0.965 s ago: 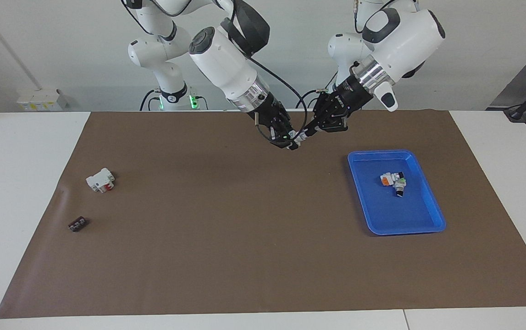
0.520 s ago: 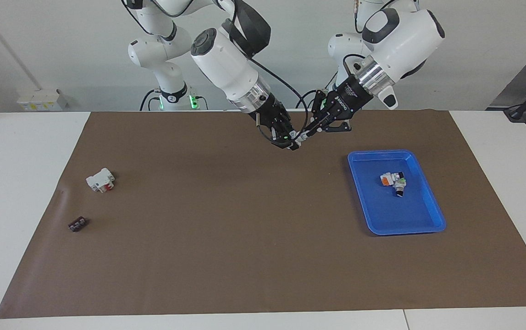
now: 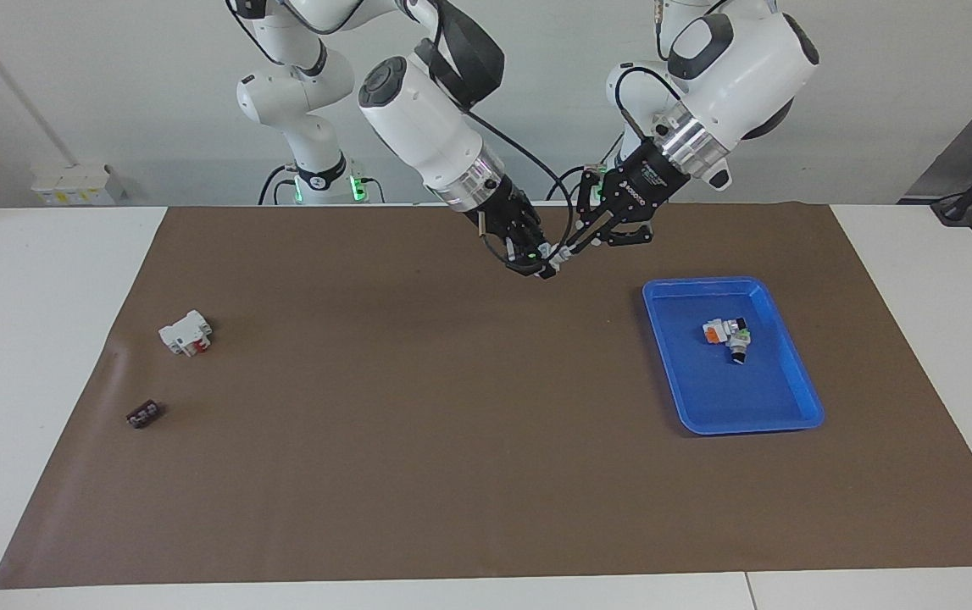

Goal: Turn and place switch with both arms
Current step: 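Open the right gripper while the left gripper pulls the switch away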

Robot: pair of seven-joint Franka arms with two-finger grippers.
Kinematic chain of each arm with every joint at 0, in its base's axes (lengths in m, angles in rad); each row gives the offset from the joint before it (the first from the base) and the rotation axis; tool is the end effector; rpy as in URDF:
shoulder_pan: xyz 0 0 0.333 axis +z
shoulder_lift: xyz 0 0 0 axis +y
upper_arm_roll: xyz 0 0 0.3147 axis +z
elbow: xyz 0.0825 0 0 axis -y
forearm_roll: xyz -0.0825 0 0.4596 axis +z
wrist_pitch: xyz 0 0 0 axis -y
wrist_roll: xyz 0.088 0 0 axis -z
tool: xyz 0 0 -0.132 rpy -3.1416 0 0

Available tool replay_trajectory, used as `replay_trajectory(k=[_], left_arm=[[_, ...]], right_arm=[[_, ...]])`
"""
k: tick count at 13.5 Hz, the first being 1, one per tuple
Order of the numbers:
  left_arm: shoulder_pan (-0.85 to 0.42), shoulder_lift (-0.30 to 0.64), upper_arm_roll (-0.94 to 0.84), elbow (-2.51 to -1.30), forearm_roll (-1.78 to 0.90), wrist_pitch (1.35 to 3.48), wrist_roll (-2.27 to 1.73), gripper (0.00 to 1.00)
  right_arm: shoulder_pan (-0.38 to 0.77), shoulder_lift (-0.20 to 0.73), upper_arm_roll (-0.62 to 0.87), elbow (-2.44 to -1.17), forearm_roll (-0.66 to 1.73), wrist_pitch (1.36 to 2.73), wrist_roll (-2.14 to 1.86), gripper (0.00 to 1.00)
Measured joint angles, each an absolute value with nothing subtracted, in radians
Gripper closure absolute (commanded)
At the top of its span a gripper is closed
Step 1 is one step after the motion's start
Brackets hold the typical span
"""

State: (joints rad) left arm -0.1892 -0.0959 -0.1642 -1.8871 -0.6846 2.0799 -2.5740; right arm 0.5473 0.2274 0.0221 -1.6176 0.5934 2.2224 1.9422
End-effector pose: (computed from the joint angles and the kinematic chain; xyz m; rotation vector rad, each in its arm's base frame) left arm 0.5877 -0.2686 0.5470 0.8777 2.5325 -0.8245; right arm 0.6159 0.4270 0.4944 -1.7485 1.8940 0.5314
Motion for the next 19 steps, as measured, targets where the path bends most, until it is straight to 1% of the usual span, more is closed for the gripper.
replay_trajectory(k=[6,7,8,9,15,17,19], left_arm=[[-0.188,-0.096,-0.162,-1.887,-0.685,2.08,-2.589,1.0],[-0.188,-0.096,-0.162,-1.887,-0.685,2.08,-2.589,1.0],[-0.188,-0.096,-0.162,-1.887,-0.685,2.08,-2.589,1.0],[-0.188,-0.096,-0.162,-1.887,-0.685,2.08,-2.589,1.0],[-0.151,-0.091,-0.142,-1.897,-0.595,2.092,-2.587,1.0],[-0.151,-0.092,-0.143,-1.914,-0.547,2.093,-2.56,1.0],[-0.141,-0.099,-0.14,-1.946,-0.511,2.098,-2.486,1.0]], right_arm=[[0.548,0.232,0.023,-1.612,0.593,2.223,1.942,1.0],[0.548,0.232,0.023,-1.612,0.593,2.223,1.942,0.98],[0.548,0.232,0.023,-1.611,0.593,2.223,1.942,0.15],[0.548,0.232,0.023,-1.611,0.593,2.223,1.942,0.0],[0.543,0.203,0.016,-1.612,0.593,2.193,1.925,0.0],[0.538,0.187,0.013,-1.613,0.566,2.152,1.853,0.0],[0.524,0.16,0.012,-1.615,0.472,2.096,1.737,0.0]])
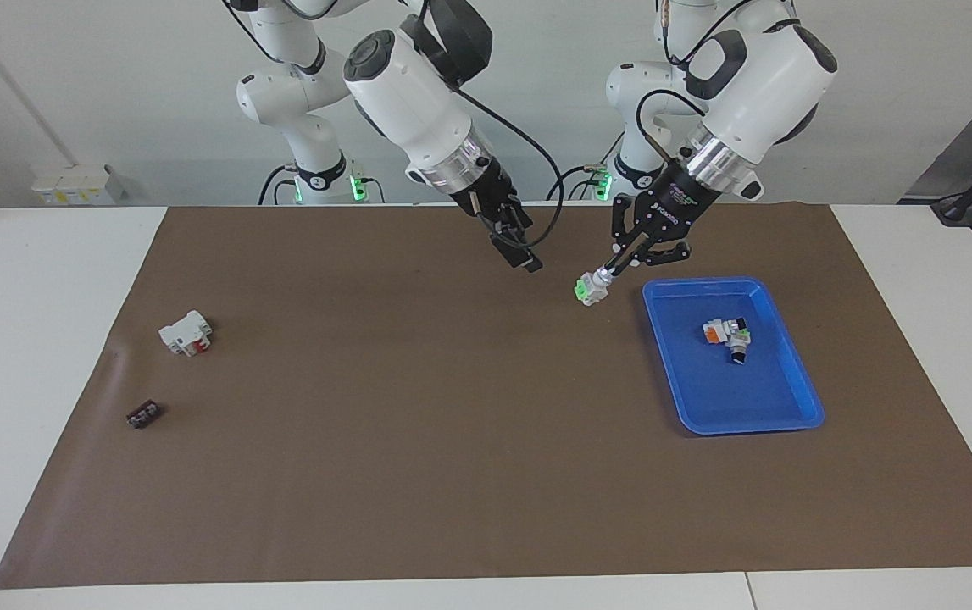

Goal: Turn and place switch with both arms
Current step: 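Open the right gripper while the left gripper pulls the switch away, then lower the switch into the blue tray while the right gripper retracts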

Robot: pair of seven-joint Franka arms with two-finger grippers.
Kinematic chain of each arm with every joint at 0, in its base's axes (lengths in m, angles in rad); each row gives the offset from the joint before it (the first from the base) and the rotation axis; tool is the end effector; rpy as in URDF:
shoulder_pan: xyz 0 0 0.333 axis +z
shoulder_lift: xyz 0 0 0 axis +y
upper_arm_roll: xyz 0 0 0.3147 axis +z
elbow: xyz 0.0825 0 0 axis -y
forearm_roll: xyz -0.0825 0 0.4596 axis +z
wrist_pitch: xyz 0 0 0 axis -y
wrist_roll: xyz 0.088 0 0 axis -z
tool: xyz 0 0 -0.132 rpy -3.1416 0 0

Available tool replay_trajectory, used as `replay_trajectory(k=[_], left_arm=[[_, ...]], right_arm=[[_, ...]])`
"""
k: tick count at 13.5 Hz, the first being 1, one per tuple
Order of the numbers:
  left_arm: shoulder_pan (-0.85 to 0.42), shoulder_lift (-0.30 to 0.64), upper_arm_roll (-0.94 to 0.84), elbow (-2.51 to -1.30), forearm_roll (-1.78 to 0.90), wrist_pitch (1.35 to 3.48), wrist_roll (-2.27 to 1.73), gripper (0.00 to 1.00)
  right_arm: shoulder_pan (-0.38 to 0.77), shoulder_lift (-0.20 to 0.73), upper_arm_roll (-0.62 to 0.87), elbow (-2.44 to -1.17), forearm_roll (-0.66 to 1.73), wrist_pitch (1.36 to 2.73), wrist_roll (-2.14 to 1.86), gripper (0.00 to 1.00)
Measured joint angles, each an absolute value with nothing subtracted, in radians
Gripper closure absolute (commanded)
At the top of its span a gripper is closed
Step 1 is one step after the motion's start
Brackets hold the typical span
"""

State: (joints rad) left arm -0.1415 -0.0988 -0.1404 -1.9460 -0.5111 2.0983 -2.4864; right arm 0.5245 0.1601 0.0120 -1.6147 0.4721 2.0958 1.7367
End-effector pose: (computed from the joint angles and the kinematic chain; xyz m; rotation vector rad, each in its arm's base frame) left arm 0.6012 -0.2117 0.5097 0.9888 2.5763 -0.5694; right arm 0.6072 0.3976 0.5283 -2.0454 1.6778 0.3672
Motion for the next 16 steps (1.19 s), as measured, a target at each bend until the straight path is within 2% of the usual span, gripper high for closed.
replay_trajectory(k=[5,8,11,16], left_arm=[[0.031,-0.143,-0.132,-2.066,-0.487,2.104,-2.086,1.0],[0.113,-0.15,-0.129,-2.101,-0.451,2.106,-1.864,1.0],[0.127,-0.149,-0.13,-2.15,-0.381,2.152,-1.714,1.0],[0.13,-0.105,-0.135,-2.265,-0.348,2.296,-1.473,1.0]], right_arm=[[0.5,0.117,0.012,-1.632,0.271,2.076,1.361,0.0],[0.418,0.115,0.01,-1.633,0.226,2.076,1.045,0.0],[0.314,0.108,0.005,-1.633,0.189,2.056,0.773,0.0],[0.18,0.056,0.002,-1.633,0.111,1.912,0.392,0.0]])
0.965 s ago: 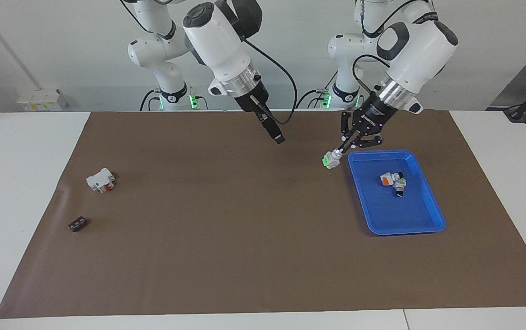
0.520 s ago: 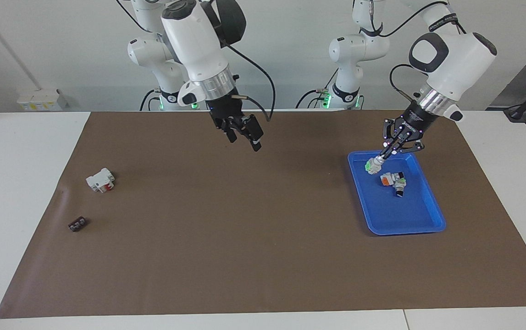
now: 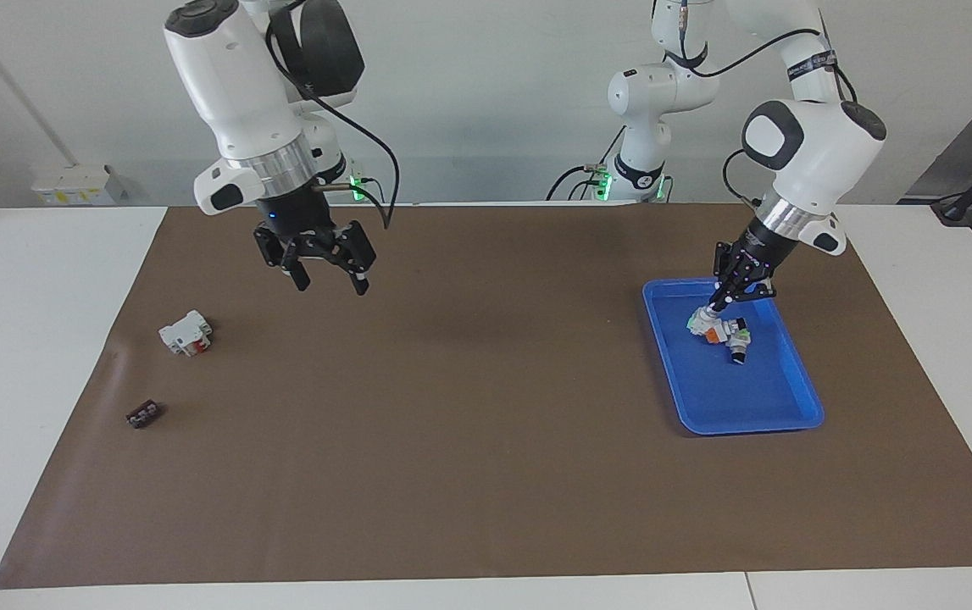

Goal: Turn and place switch with both arms
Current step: 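Lower the switch into the blue tray while the right gripper retracts, then open the left gripper to release the switch in the tray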

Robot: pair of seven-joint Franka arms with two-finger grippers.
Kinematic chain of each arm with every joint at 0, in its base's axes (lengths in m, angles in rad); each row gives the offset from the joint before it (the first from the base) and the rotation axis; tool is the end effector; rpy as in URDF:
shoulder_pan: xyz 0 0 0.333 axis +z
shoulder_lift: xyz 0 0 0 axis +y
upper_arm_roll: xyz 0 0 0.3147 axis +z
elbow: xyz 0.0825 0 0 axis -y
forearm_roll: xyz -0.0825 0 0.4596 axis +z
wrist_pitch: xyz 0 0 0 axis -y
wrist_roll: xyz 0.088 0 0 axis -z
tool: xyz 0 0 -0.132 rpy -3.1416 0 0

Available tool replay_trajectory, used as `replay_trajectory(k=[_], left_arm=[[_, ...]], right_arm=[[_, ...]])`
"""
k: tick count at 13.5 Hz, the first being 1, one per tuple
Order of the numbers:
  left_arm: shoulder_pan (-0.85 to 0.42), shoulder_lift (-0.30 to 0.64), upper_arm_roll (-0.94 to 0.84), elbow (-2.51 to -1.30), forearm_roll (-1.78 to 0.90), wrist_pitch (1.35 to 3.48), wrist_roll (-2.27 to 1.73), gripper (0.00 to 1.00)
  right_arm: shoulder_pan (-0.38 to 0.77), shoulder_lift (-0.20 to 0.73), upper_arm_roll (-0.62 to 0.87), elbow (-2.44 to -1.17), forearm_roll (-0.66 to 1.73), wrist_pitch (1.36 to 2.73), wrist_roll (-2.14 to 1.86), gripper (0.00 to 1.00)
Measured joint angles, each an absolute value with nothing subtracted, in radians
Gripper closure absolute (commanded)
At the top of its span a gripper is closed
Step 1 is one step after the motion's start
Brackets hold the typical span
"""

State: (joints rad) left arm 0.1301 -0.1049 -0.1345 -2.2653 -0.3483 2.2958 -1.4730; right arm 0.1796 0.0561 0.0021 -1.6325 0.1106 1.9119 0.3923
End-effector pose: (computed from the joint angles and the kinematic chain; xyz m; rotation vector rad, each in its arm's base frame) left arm 0.5833 -0.0162 0.3500 1.9030 2.1294 -0.1102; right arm 0.6681 0.1334 0.5618 -2.9419 0.3487 -0.2730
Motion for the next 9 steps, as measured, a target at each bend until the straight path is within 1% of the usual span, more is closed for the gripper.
replay_trajectory(k=[3,5,6,7,8,9], left_arm=[[0.13,-0.067,-0.14,-2.271,-0.303,2.31,-1.357,1.0],[0.13,-0.059,-0.14,-2.271,-0.28,2.31,-1.271,1.0],[0.13,-0.059,-0.141,-2.27,-0.275,2.31,-1.225,0.79],[0.13,-0.059,-0.141,-2.267,-0.27,2.31,-1.178,0.67],[0.13,-0.058,-0.141,-2.258,-0.257,2.31,-1.132,0.62],[0.13,-0.055,-0.142,-2.238,-0.243,2.305,-1.103,0.62]], right_arm=[[0.074,0.025,0.008,-1.63,0.05,1.811,0.238,0.0],[0.033,0.011,0.0,-1.63,0.048,1.742,0.143,0.0],[0.031,0.003,-0.014,-1.629,0.047,1.705,0.122,0.0],[0.031,-0.009,-0.024,-1.627,0.047,1.66,0.112,0.0],[0.031,-0.025,-0.029,-1.627,0.046,1.603,0.111,0.0],[0.032,-0.042,-0.03,-1.628,0.046,1.557,0.111,0.0]])
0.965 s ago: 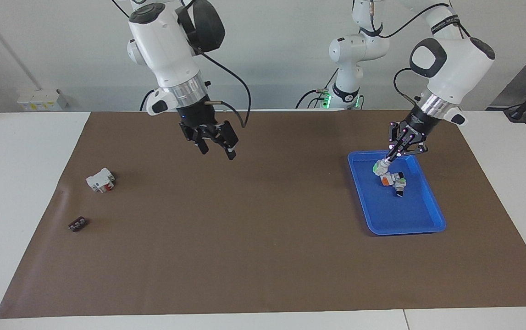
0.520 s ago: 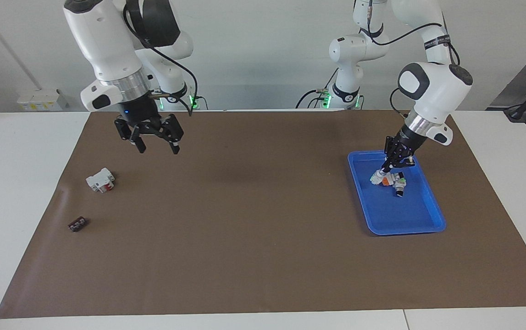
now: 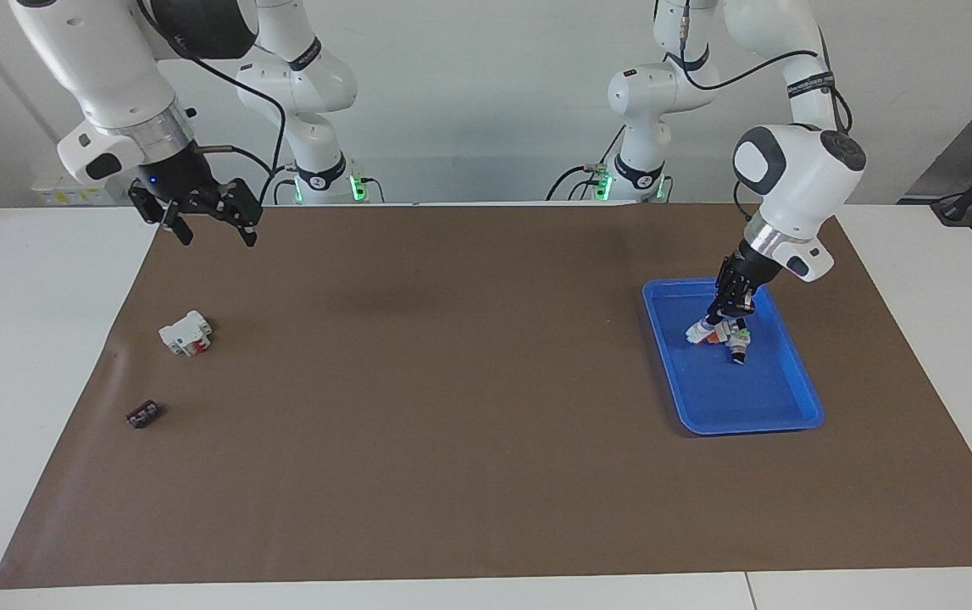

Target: Turn and place switch with both arms

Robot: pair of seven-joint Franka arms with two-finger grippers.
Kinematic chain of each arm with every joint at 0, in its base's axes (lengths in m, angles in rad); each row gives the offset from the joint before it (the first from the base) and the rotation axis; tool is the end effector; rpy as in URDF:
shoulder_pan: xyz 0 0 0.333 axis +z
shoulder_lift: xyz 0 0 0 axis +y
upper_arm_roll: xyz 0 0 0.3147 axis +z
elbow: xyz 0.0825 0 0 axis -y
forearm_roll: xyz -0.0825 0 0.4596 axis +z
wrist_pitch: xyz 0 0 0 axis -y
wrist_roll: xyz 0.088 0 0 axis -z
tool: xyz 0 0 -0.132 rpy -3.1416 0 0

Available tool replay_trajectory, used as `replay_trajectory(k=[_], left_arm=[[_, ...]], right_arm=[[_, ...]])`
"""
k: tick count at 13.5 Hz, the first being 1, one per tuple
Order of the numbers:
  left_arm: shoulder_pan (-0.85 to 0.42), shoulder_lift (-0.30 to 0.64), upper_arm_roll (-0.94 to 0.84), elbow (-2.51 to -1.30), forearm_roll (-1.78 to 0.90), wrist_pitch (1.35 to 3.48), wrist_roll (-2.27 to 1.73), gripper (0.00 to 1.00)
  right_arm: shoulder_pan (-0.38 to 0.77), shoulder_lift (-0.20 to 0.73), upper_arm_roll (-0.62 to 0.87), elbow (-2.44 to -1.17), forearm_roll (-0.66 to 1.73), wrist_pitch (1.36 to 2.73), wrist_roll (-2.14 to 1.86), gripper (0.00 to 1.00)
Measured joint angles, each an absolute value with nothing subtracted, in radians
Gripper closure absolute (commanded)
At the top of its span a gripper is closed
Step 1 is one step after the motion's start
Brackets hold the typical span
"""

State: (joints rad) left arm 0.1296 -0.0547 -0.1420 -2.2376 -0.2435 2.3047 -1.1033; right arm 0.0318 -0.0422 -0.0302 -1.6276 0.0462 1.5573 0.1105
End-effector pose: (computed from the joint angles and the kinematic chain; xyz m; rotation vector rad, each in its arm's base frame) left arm 0.5926 -0.0167 0.3354 2.3759 1.7019 0.0090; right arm 0.6142 0.0068 0.5924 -3.0908 0.1684 0.0476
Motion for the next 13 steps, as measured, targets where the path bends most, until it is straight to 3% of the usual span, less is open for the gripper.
replay_trajectory(k=[5,10,13], left_arm=[[0.114,0.029,-0.15,-1.959,-0.132,2.173,-1.022,0.61],[0.082,0.057,-0.156,-1.831,-0.043,2.131,-0.859,0.57],[0.077,0.055,-0.159,-1.729,-0.028,1.971,-0.72,0.57]], right_arm=[[0.033,-0.071,-0.05,-1.637,0.038,1.529,0.109,0.0],[0.102,-0.069,-0.098,-1.636,-0.004,1.53,0.103,0.0],[0.116,-0.068,-0.115,-1.633,-0.006,1.528,0.09,0.0]])
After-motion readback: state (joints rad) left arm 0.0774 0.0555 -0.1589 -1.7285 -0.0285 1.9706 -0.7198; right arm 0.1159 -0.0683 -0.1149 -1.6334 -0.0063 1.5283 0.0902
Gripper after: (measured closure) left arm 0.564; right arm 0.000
